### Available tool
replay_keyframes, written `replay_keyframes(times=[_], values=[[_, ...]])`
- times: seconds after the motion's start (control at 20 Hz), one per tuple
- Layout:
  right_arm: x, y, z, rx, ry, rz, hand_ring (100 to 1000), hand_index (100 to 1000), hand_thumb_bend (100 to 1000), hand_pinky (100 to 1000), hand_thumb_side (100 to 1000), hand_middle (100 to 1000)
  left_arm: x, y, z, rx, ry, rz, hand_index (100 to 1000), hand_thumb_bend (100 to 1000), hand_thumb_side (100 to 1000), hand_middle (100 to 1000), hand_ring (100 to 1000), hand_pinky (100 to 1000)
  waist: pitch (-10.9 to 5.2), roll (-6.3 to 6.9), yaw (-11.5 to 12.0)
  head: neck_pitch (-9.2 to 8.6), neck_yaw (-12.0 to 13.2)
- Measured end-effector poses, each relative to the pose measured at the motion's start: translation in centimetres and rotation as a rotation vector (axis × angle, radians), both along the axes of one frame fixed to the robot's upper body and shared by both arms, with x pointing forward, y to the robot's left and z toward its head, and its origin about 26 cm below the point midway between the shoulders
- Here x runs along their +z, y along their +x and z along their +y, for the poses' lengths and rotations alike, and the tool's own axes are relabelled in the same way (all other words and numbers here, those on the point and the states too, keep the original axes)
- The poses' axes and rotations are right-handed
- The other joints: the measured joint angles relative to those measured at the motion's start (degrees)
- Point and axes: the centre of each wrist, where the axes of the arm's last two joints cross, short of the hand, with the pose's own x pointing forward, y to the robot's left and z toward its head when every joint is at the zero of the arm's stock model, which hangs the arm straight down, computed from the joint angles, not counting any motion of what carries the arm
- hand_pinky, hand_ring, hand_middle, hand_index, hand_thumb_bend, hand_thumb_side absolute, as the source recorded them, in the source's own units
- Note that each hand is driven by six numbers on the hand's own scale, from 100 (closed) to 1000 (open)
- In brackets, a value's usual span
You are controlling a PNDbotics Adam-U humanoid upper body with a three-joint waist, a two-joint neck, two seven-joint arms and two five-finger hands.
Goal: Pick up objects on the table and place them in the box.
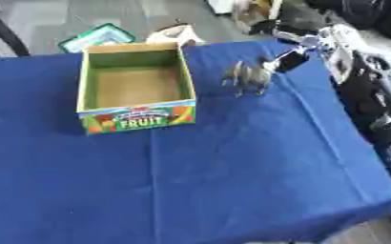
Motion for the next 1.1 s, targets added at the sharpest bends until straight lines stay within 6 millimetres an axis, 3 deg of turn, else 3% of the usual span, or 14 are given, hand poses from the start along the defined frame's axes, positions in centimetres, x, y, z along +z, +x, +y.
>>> replay_keyframes(times=[0.3,0.65,1.1], values=[[-0.8,0.1,0.1,-0.009,-0.01,0.034,1000,1000,150,1000,391,974,0.0,0.0,0.0,-0.001,0.0,0.0,711,100,811,557,538,603,0.0,0.0,0.04,0.0,-0.14],[-2.2,0.3,0.3,-0.024,-0.039,0.09,1000,998,123,1000,506,974,0.0,0.0,0.0,-0.002,0.001,0.001,711,100,811,558,538,604,0.01,0.03,0.3,0.0,-0.44],[-3.8,0.5,0.5,-0.044,-0.074,0.147,1000,997,140,1000,549,972,0.0,0.0,-0.1,-0.007,0.002,-0.001,711,100,811,558,537,603,0.4,0.32,0.73,-0.01,-0.67]])
